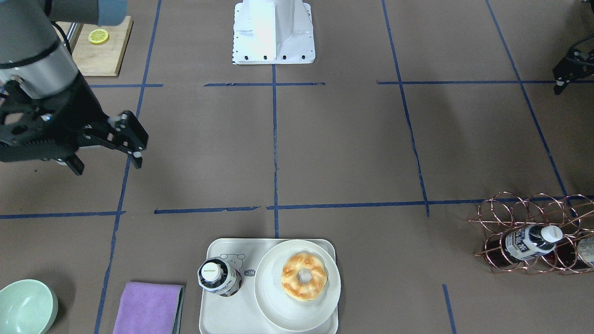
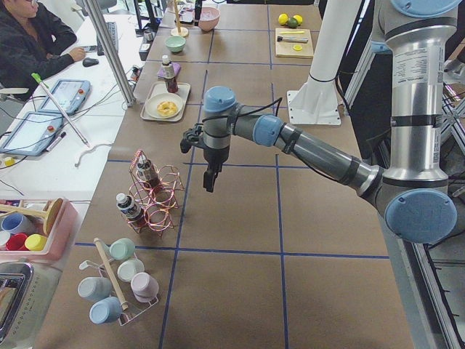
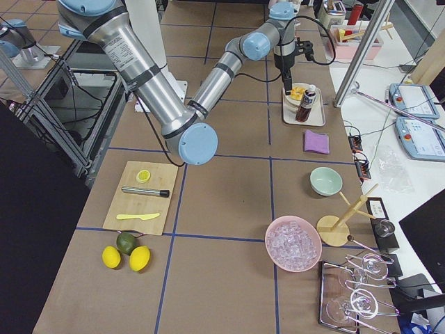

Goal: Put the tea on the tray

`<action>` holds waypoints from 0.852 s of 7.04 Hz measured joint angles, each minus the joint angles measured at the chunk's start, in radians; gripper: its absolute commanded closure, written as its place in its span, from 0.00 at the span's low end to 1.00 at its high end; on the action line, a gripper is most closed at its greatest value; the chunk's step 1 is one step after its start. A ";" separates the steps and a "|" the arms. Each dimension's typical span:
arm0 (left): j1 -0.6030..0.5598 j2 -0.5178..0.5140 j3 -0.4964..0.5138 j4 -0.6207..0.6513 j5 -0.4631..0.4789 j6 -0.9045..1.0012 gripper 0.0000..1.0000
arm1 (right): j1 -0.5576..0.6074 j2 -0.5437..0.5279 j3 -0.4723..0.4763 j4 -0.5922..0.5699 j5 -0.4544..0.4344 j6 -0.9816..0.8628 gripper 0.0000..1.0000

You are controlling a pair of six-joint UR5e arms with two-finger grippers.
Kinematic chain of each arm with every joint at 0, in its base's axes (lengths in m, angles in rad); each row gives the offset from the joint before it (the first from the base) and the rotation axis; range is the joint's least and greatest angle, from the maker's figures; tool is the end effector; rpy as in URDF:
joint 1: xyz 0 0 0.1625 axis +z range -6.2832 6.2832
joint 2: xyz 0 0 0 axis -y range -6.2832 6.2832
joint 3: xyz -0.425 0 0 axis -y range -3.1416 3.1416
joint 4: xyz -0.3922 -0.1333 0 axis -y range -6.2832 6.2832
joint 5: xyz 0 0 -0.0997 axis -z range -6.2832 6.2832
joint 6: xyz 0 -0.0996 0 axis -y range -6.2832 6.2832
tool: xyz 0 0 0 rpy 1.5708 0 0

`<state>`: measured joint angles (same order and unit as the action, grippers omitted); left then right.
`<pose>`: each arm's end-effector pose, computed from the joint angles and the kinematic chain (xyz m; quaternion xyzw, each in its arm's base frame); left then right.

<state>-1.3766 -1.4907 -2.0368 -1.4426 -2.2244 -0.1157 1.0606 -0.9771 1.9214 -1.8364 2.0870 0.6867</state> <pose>0.0147 -0.4516 0.4896 0.0711 0.3333 0.0781 0.9369 -0.2194 -0.5644 0.2019 0.1303 -0.3802 -0.0043 0.9157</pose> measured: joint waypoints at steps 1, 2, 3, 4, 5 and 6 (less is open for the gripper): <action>-0.084 -0.010 0.102 0.000 -0.074 0.088 0.00 | 0.055 -0.102 0.075 -0.026 0.055 -0.097 0.00; -0.147 -0.021 0.193 0.001 -0.123 0.149 0.00 | 0.135 -0.206 0.107 -0.034 0.127 -0.237 0.00; -0.181 -0.028 0.254 0.001 -0.145 0.180 0.00 | 0.230 -0.307 0.104 -0.037 0.187 -0.422 0.00; -0.197 -0.030 0.298 0.002 -0.155 0.193 0.00 | 0.333 -0.388 0.060 -0.037 0.238 -0.626 0.00; -0.204 -0.030 0.331 0.003 -0.161 0.197 0.00 | 0.423 -0.438 -0.017 -0.035 0.278 -0.805 0.00; -0.208 -0.028 0.347 0.003 -0.166 0.197 0.00 | 0.500 -0.480 -0.104 -0.030 0.304 -0.940 0.00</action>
<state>-1.5842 -1.5190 -1.6894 -1.4391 -2.3904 0.0812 1.5610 -1.4569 1.8176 -1.8662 2.3907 -0.2534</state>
